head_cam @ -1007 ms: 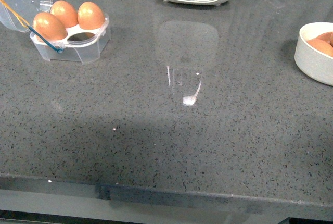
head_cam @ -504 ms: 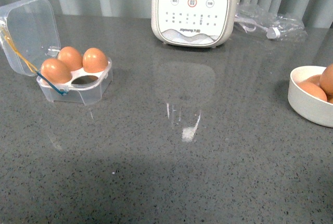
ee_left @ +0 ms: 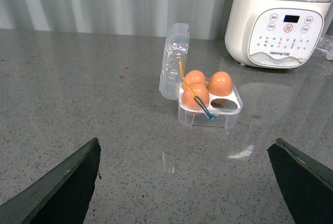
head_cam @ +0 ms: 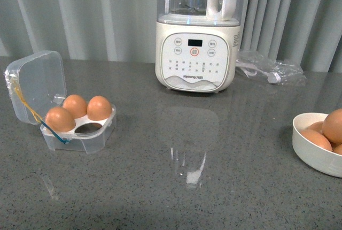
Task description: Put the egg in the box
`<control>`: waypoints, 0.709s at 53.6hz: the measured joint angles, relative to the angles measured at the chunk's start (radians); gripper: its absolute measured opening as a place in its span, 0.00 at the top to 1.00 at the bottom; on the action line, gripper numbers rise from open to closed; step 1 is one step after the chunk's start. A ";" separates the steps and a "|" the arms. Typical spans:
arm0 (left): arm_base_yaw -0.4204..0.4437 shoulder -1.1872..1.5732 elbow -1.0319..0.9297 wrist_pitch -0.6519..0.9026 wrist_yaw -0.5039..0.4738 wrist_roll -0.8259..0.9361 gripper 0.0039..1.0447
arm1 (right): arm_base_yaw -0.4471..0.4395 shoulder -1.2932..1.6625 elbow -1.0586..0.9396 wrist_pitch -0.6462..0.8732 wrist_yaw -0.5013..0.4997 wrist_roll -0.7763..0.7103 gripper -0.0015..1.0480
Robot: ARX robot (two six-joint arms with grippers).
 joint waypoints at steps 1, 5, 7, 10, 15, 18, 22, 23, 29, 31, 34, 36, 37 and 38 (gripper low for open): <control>0.000 0.000 0.000 0.000 0.000 0.000 0.06 | 0.000 0.000 0.000 0.000 0.000 0.000 0.07; 0.000 0.000 0.000 0.000 0.000 0.000 0.06 | 0.000 0.000 0.000 0.000 0.000 0.000 0.07; 0.000 0.000 0.000 0.000 0.000 0.000 0.06 | 0.000 0.000 0.000 0.000 0.000 0.000 0.07; 0.000 0.000 0.000 0.000 0.000 0.000 0.06 | 0.000 0.000 0.000 0.000 0.000 0.000 0.07; 0.000 0.000 0.000 0.000 0.000 0.000 0.06 | 0.000 0.000 0.000 0.000 0.000 0.000 0.07; 0.000 0.000 0.000 0.000 0.000 0.000 0.06 | 0.000 0.000 0.000 0.000 0.000 0.000 0.07; 0.000 0.000 0.000 0.000 0.000 0.000 0.06 | 0.000 0.000 0.000 0.000 0.000 0.000 0.07; 0.000 0.000 0.000 0.000 0.000 0.000 0.06 | 0.000 0.000 0.000 0.000 0.000 0.000 0.07; 0.000 0.000 0.000 0.000 0.000 0.000 0.06 | 0.000 0.000 0.000 0.000 0.000 0.000 0.07; 0.000 0.000 0.000 0.000 0.000 0.000 0.06 | 0.005 0.003 0.001 -0.005 0.017 0.004 0.07; 0.000 0.000 0.000 0.000 0.000 0.000 0.06 | 0.038 0.037 0.021 -0.055 0.137 0.020 0.07; 0.000 0.000 0.000 0.000 -0.001 0.000 0.06 | 0.041 0.076 0.032 -0.047 0.170 0.030 0.07; 0.000 0.000 0.000 0.000 0.000 0.000 0.06 | 0.034 0.092 0.035 -0.031 0.166 0.033 0.07; 0.000 0.000 0.000 0.000 0.000 0.000 0.06 | 0.031 0.100 0.037 -0.023 0.161 0.034 0.07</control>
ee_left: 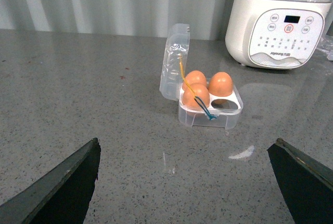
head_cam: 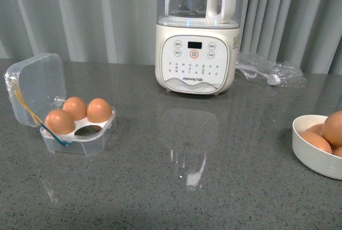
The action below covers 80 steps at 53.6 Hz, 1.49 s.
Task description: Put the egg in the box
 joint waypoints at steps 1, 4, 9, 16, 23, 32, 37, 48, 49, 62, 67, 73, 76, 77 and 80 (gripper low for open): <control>0.000 0.000 0.000 0.000 0.000 0.000 0.06 | -0.010 0.016 0.004 0.018 -0.013 0.003 0.07; 0.000 0.000 0.000 0.000 0.000 0.000 0.06 | -0.050 0.069 0.016 0.080 -0.053 0.003 0.07; 0.000 0.000 0.000 0.000 0.000 0.000 0.06 | -0.132 0.183 0.037 0.210 -0.132 0.006 0.07; 0.000 0.000 0.000 0.000 0.000 0.000 0.06 | -0.251 0.522 0.093 0.509 -0.238 0.012 0.07; 0.000 0.000 0.000 0.000 0.000 0.000 0.06 | -0.279 0.858 0.208 0.687 -0.312 0.037 0.07; 0.000 0.000 0.000 0.000 0.000 0.000 0.06 | -0.257 1.190 0.367 0.705 -0.319 0.073 0.07; 0.000 0.000 0.000 0.000 0.000 0.000 0.06 | -0.231 1.294 0.441 0.687 -0.320 0.077 0.07; 0.000 0.000 0.000 0.000 0.000 0.000 0.06 | -0.189 1.337 0.520 0.640 -0.374 0.037 0.07; 0.000 0.000 0.000 0.000 0.000 0.000 0.06 | -0.187 1.337 0.525 0.633 -0.385 0.030 0.07; 0.000 0.000 0.000 0.000 0.000 0.000 0.06 | -0.187 1.352 0.558 0.547 -0.480 -0.047 0.07; 0.000 0.000 0.000 0.000 0.000 0.000 0.06 | -0.189 1.367 0.577 0.525 -0.502 -0.071 0.07; 0.000 0.000 0.000 0.000 0.000 0.000 0.06 | -0.184 1.389 0.599 0.490 -0.529 -0.122 0.07; 0.000 0.000 0.000 0.000 0.000 0.000 0.06 | -0.178 1.400 0.603 0.485 -0.530 -0.147 0.07; 0.000 0.000 0.000 0.000 0.000 0.000 0.06 | -0.177 1.404 0.604 0.484 -0.529 -0.150 0.07; 0.000 0.000 0.000 0.000 0.000 0.000 0.06 | -0.172 1.413 0.605 0.484 -0.529 -0.159 0.07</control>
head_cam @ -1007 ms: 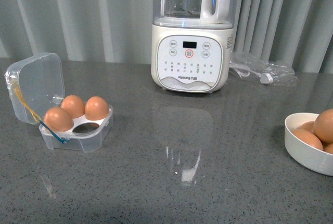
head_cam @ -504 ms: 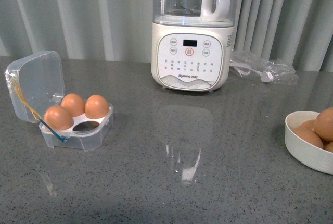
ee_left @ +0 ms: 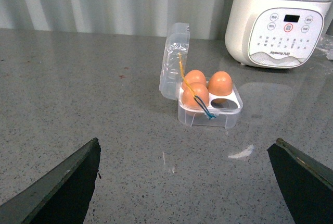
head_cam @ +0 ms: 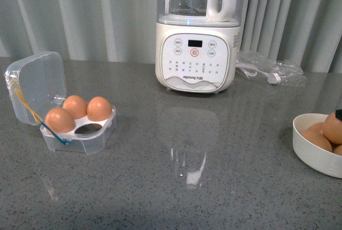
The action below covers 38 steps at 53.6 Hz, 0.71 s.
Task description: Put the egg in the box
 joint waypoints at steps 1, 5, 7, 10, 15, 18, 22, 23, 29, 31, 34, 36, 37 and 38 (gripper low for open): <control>0.000 0.000 0.000 0.000 0.000 0.000 0.06 | 0.002 0.004 0.000 0.000 0.000 -0.003 0.07; 0.000 0.000 0.000 0.000 0.000 0.000 0.06 | 0.005 0.014 0.000 0.000 -0.002 -0.013 0.07; 0.000 0.000 0.000 0.000 0.000 0.000 0.06 | 0.007 0.019 0.000 0.000 -0.004 -0.015 0.07; 0.000 0.000 0.000 0.000 0.000 0.000 0.06 | 0.008 0.026 0.000 0.000 -0.004 -0.019 0.07; 0.000 0.000 0.000 0.000 0.000 0.000 0.06 | 0.010 0.044 0.000 0.004 -0.004 -0.023 0.07; 0.000 0.000 0.000 0.000 0.000 0.000 0.06 | 0.012 0.050 0.000 0.007 -0.004 -0.024 0.15; 0.000 0.000 0.000 0.000 0.000 0.000 0.06 | 0.014 0.052 0.000 0.011 -0.006 -0.027 0.27; 0.000 0.000 0.000 0.000 0.000 0.000 0.06 | 0.014 0.052 0.000 0.012 -0.006 -0.027 0.28; 0.000 0.000 0.000 0.000 0.000 0.000 0.06 | 0.014 0.055 0.000 0.019 -0.010 -0.028 0.44; 0.000 0.000 0.000 0.000 0.000 0.000 0.06 | 0.014 0.056 0.000 0.021 -0.010 -0.028 0.49; 0.000 0.000 0.000 0.000 0.000 0.000 0.06 | 0.014 0.058 -0.001 0.023 -0.013 -0.029 0.55; 0.000 0.000 0.000 0.000 0.000 0.000 0.06 | 0.013 0.058 -0.001 0.024 -0.015 -0.028 0.56; 0.000 0.000 0.000 0.000 0.000 0.000 0.06 | 0.013 0.058 -0.001 0.024 -0.015 -0.028 0.56; 0.000 0.000 0.000 0.000 0.000 0.000 0.06 | 0.013 0.058 -0.001 0.024 -0.016 -0.028 0.57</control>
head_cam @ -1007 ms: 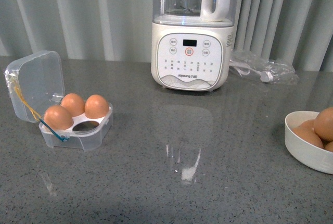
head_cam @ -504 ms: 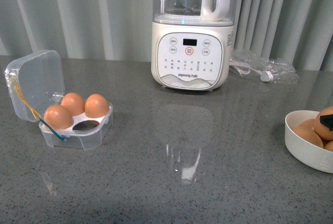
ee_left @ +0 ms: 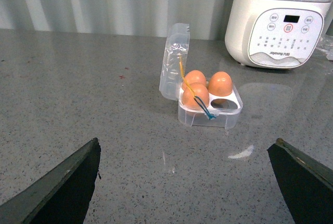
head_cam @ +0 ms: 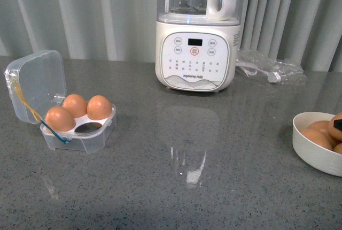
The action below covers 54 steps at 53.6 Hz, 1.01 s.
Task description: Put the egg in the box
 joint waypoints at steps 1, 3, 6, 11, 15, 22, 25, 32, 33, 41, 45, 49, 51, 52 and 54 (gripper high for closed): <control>0.000 0.000 0.000 0.000 0.000 0.000 0.06 | 0.000 0.000 0.000 0.000 0.000 0.000 0.57; 0.000 0.000 0.000 0.000 0.000 0.000 0.06 | -0.001 0.000 -0.001 0.000 -0.002 0.000 0.57; 0.000 0.000 0.000 0.000 0.000 0.000 0.06 | -0.003 0.000 -0.001 0.000 -0.003 0.000 0.57; 0.000 0.000 0.000 0.000 0.000 0.000 0.06 | -0.003 0.000 -0.001 0.000 -0.004 0.000 0.57; 0.000 0.000 0.000 0.000 0.000 0.000 0.06 | -0.003 -0.003 -0.001 0.000 -0.003 0.001 0.58; 0.000 0.000 0.000 0.000 0.000 0.000 0.06 | -0.001 -0.038 -0.002 -0.019 0.002 0.002 0.58; 0.000 0.000 0.000 0.000 0.000 0.000 0.06 | 0.004 -0.075 -0.002 -0.035 0.000 0.006 0.58; 0.000 0.000 0.000 0.000 0.000 0.000 0.06 | 0.028 -0.145 0.025 -0.076 -0.008 0.016 0.58; 0.000 0.000 0.000 0.000 0.000 0.000 0.06 | 0.031 -0.148 0.029 -0.079 -0.008 0.016 0.58; 0.000 0.000 0.000 0.000 0.000 0.000 0.06 | 0.084 -0.146 0.116 -0.102 -0.008 0.041 0.58; 0.000 0.000 0.000 0.000 0.000 0.000 0.06 | 0.114 -0.119 0.164 -0.113 -0.007 0.054 0.58; 0.000 0.000 0.000 0.000 0.000 0.000 0.06 | 0.151 -0.076 0.222 -0.122 -0.013 0.067 0.58; 0.000 0.000 0.000 0.000 0.000 0.000 0.06 | 0.169 -0.054 0.249 -0.127 -0.012 0.071 0.58; 0.000 0.000 0.000 0.000 0.000 0.000 0.06 | 0.175 -0.047 0.259 -0.129 -0.011 0.072 0.58; 0.000 0.000 0.000 0.000 0.000 0.000 0.06 | 0.200 -0.015 0.295 -0.133 -0.012 0.079 0.58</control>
